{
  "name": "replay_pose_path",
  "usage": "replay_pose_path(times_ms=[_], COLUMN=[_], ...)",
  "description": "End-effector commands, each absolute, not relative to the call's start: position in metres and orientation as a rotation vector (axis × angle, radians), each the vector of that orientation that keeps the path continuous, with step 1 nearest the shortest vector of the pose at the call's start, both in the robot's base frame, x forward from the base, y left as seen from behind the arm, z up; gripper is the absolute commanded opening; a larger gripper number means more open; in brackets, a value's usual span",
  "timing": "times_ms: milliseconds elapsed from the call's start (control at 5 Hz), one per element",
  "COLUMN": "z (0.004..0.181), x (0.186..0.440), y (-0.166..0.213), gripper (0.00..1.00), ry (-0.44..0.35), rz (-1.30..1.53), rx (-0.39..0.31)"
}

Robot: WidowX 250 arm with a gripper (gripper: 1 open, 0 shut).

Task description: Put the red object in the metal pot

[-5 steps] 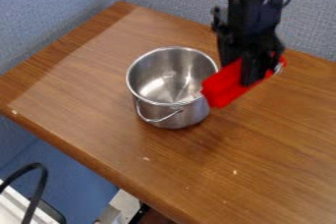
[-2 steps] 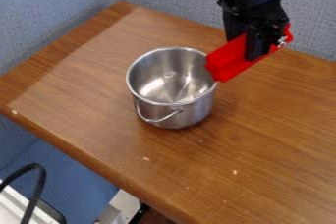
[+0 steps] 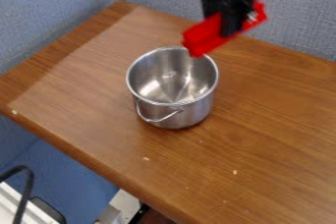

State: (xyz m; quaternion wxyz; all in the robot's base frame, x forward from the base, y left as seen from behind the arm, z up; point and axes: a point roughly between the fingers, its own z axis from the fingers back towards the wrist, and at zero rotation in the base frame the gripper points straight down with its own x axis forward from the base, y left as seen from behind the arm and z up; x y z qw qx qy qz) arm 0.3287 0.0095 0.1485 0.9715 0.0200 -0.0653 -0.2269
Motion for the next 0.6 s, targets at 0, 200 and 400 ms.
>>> replay_pose_path(times_ms=[0, 200, 400], z=[0.165, 0.155, 0.145], x=[0.338, 0.345, 0.343], y=[0.036, 0.034, 0.032], gripper=[0.0, 0.0, 0.0], ry=[-0.183, -0.182, -0.173], rz=[-0.431, -0.49, -0.553], rx=[0.077, 0.092, 0.091])
